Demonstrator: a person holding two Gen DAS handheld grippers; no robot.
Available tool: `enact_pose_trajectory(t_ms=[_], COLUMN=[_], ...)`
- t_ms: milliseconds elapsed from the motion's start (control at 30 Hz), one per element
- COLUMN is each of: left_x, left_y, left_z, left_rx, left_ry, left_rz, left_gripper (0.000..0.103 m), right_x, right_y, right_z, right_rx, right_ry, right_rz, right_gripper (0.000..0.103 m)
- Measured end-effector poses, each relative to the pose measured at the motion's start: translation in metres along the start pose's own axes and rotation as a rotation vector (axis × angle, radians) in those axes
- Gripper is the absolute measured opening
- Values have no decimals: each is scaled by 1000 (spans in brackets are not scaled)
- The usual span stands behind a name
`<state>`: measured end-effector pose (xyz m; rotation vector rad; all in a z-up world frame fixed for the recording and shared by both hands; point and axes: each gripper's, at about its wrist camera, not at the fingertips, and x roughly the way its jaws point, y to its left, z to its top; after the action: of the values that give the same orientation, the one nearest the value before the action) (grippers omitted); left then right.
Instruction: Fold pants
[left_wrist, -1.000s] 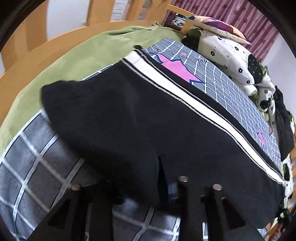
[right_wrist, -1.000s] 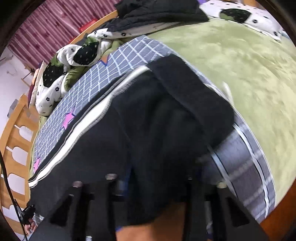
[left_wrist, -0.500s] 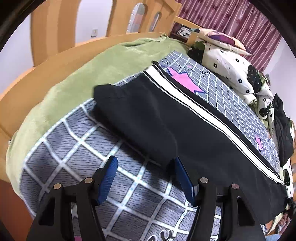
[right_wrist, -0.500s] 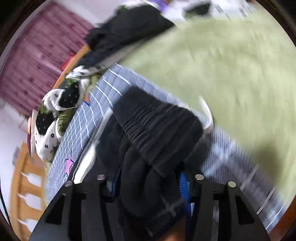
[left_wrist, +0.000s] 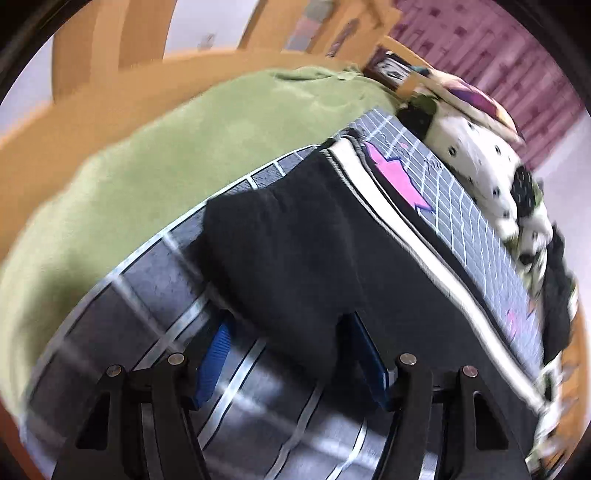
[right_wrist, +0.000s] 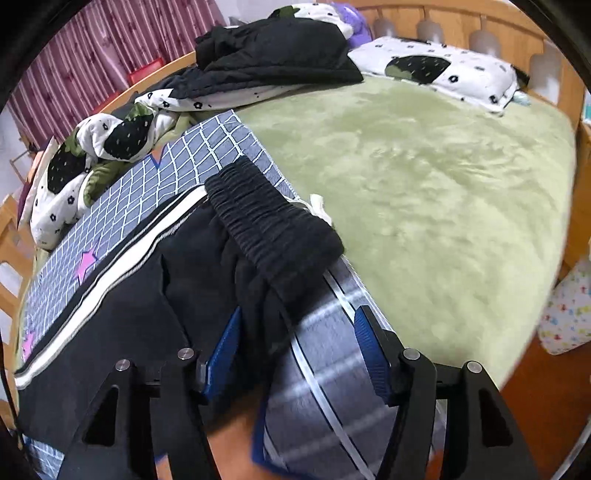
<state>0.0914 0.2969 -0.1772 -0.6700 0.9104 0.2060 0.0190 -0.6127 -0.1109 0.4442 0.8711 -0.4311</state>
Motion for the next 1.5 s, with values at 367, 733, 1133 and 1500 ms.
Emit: enact_pose_trajectory(t_ms=[367, 733, 1133, 1500], left_x=[-21, -64, 4, 69], left_y=[19, -23, -120, -88], left_z=[24, 23, 64, 114], left_rx=[6, 278, 444, 395], left_ry=[-43, -189, -134, -55], left_rz=[21, 131, 157, 196], left_gripper=[23, 45, 58, 58], right_x=[-44, -39, 45, 113], right_y=[48, 164, 288, 370], right_z=[-1, 11, 4, -14], right_rx=[-7, -201, -535, -850], right_ry=[-66, -92, -27, 81], right_rz=[-21, 77, 160, 337], right_gripper=[61, 61, 61, 58])
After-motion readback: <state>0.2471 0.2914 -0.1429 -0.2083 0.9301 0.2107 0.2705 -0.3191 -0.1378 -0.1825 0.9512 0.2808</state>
